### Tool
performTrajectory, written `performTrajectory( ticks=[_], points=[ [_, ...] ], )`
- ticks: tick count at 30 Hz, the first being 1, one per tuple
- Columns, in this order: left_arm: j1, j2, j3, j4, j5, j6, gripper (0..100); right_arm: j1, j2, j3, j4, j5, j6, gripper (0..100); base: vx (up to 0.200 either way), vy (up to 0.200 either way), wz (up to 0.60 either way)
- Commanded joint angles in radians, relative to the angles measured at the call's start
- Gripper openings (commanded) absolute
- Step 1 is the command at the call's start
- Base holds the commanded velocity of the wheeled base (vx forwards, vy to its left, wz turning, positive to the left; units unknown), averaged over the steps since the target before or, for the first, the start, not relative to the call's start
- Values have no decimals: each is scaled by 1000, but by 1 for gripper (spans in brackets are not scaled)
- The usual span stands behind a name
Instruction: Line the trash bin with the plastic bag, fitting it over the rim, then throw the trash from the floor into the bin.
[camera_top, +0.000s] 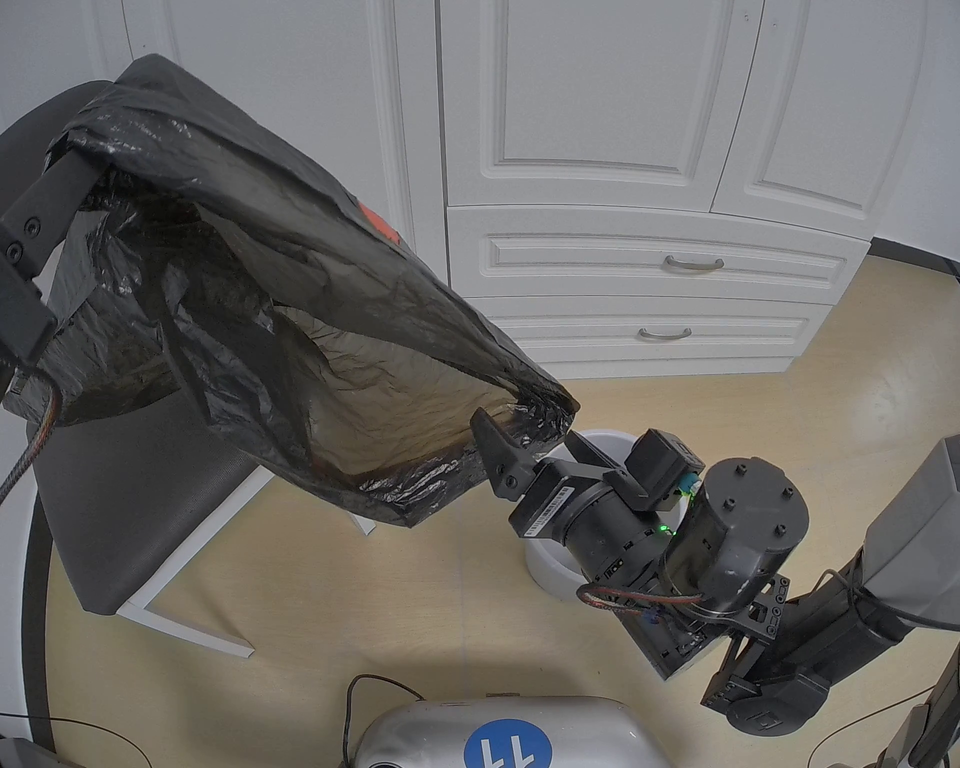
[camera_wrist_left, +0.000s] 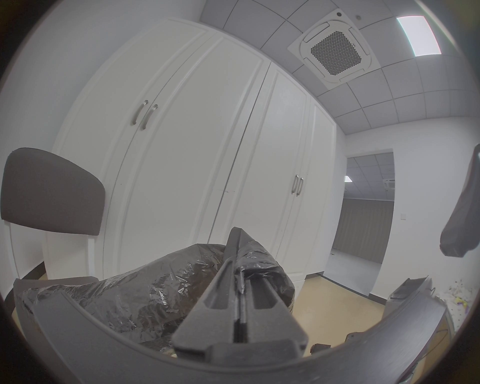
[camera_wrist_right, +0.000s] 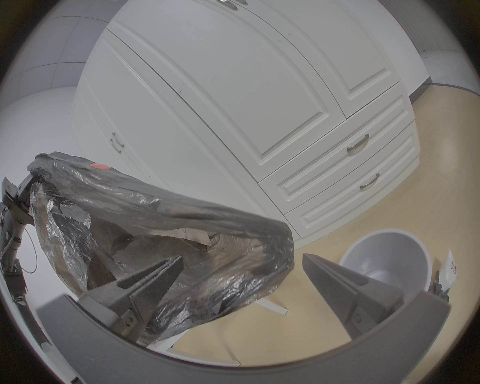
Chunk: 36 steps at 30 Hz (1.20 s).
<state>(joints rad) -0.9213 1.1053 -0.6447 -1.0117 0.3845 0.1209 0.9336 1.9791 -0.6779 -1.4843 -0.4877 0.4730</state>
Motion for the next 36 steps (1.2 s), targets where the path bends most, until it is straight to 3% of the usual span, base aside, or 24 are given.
performTrajectory(
  ticks=[1,23,24,36],
  points=[
    [-1,1,10,-1,-9,6,0,-13,12,-3,-1,0,-2,100,0,0,0],
    [-1,1,19,-1,-9,19,0,-45,63,-62,-1,-22,-2,100,0,0,0],
    [-1,1,19,-1,-9,19,0,-45,63,-62,-1,-23,-2,0,0,0,0],
    [-2,1,20,-1,-9,20,0,-55,29,-58,2,-26,-11,0,0,0,0]
  ],
)
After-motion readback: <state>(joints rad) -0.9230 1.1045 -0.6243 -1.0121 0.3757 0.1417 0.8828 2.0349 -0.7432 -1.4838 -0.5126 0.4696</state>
